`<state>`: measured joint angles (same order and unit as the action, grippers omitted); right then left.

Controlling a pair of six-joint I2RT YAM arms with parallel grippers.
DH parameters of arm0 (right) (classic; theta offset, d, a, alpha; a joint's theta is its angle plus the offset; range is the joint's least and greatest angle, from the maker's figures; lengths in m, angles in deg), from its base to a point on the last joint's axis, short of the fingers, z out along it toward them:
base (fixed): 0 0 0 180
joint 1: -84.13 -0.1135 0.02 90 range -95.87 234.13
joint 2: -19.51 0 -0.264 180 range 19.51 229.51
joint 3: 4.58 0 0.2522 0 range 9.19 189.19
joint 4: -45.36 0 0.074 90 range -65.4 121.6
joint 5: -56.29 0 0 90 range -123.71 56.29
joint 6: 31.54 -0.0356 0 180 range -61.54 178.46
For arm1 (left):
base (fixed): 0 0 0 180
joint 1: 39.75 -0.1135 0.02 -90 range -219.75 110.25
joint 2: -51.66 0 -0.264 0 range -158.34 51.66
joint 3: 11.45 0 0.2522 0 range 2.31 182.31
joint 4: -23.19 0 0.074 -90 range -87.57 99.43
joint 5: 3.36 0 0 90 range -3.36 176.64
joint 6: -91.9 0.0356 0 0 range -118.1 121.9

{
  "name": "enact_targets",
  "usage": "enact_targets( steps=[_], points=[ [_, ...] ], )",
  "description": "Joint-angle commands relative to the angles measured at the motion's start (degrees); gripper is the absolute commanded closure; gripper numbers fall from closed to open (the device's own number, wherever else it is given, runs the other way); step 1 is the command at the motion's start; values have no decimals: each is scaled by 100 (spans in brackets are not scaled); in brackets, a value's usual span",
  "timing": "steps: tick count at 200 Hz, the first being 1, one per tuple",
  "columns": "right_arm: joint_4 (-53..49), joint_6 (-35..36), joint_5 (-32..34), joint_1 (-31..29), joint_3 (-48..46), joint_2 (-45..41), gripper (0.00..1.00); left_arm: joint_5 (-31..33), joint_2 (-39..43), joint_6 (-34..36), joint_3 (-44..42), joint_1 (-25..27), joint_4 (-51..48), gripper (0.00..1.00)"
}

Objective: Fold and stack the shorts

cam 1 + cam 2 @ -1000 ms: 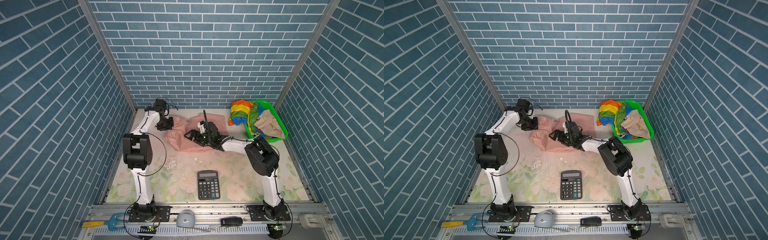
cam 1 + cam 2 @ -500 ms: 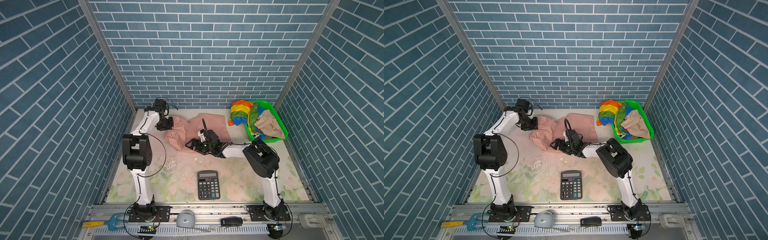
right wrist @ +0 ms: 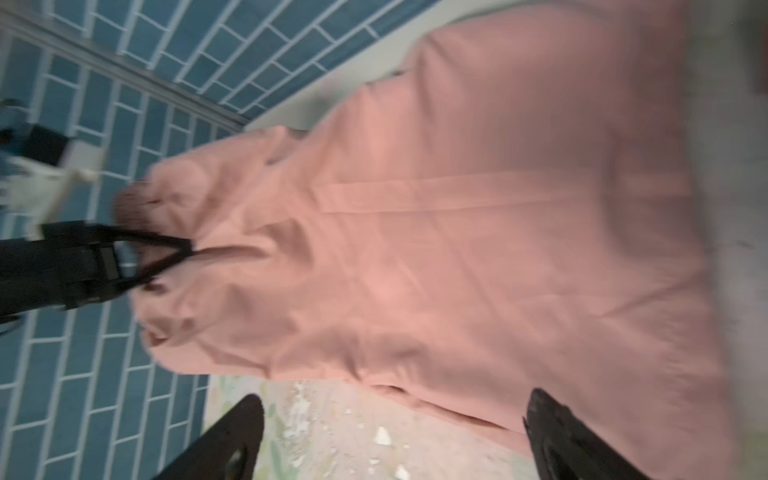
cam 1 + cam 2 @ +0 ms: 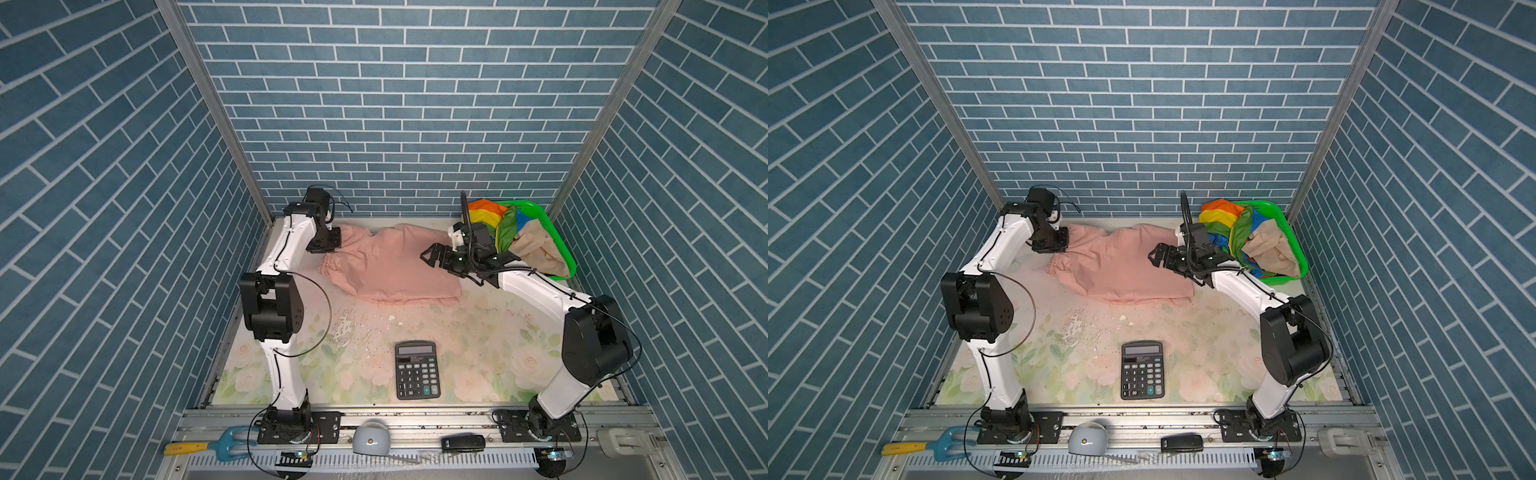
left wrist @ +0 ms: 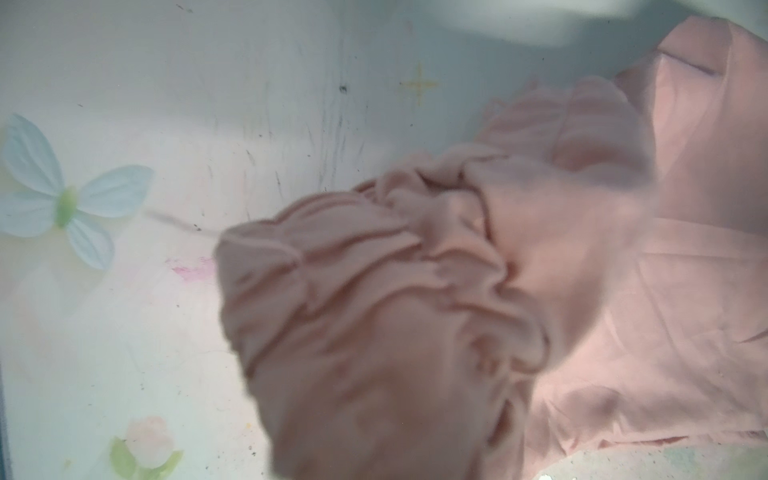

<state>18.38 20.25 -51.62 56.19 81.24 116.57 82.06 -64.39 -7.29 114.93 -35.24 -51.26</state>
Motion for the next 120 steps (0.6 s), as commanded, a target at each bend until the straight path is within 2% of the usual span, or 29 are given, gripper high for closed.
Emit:
enact_targets(
  steps=[1, 40, 75, 120],
  points=[
    [-1272, 982, 311, 196, 167, 305, 2, 328, -199, 180, 432, -12, -654, 100],
    [-1417, 1220, 539, 215, 563, 898, 3, 427, -567, 154, 968, 5, -1067, 100],
    [-1284, 1170, 717, 215, 743, 1313, 11, 364, -684, -58, 1255, 148, -1155, 100],
    [-1181, 1141, 933, 125, 1002, 1773, 21, -761, -887, -851, 1376, 224, -859, 100]
  ],
)
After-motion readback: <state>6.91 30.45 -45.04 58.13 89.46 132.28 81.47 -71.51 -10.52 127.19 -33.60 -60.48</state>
